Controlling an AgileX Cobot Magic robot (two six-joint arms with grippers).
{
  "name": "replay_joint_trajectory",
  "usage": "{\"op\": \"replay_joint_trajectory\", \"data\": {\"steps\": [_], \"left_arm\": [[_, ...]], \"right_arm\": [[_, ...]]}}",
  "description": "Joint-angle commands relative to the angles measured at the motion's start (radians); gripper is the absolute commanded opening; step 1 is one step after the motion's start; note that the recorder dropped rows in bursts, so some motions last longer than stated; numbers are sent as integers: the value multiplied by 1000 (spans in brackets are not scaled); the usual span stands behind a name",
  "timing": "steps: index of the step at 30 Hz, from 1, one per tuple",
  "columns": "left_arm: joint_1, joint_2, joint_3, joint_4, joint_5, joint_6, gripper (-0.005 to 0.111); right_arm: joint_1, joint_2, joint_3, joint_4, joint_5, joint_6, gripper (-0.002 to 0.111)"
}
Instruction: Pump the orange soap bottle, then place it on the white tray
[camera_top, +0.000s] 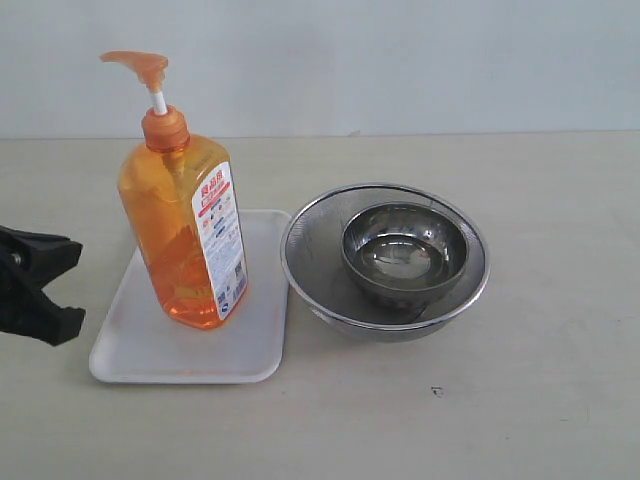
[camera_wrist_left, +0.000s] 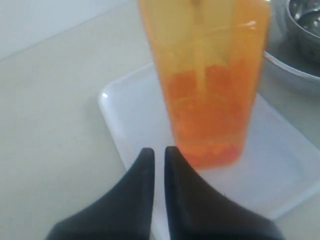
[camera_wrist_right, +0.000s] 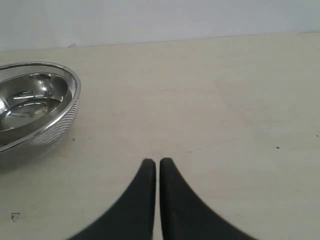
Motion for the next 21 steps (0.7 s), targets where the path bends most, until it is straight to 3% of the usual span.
{"op": "replay_joint_trajectory", "data": {"steps": [1,4,14,21], "left_arm": [[89,87,9,3,-187,-8,5],[120,165,9,1,-285,-8,5],[121,466,9,19,-692,27,5],[121,556,9,28,-800,-2,5]], "right_arm": [[0,-5,0,-7,-14,-3,0],[0,-5,0,-7,-14,-3,0],[0,-5,0,-7,-14,-3,0],[0,-5,0,-7,-14,-3,0]]}}
